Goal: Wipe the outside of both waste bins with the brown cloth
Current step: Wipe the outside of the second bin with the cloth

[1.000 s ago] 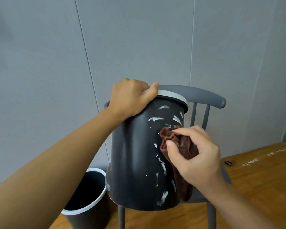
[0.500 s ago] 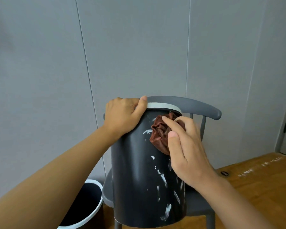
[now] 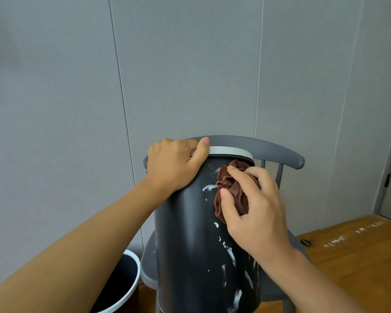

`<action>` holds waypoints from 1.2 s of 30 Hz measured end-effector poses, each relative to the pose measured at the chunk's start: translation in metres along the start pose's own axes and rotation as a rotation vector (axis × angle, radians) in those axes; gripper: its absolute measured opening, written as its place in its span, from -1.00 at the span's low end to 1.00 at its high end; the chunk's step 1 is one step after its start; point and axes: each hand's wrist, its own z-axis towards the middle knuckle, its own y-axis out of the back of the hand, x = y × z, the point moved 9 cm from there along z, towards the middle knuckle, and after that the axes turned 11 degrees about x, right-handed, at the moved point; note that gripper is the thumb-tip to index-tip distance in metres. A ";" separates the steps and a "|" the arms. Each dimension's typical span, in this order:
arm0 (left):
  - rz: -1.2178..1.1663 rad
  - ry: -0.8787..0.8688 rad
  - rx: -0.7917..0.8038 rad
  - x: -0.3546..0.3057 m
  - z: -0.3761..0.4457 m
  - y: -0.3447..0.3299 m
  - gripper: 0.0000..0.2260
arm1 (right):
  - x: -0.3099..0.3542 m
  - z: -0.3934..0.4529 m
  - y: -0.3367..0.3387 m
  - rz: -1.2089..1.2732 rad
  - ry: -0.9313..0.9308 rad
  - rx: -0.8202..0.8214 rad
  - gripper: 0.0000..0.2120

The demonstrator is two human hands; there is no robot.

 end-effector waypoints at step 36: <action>0.058 -0.045 -0.060 -0.017 -0.003 0.003 -0.48 | 0.003 0.035 0.019 -0.029 0.129 0.018 -0.75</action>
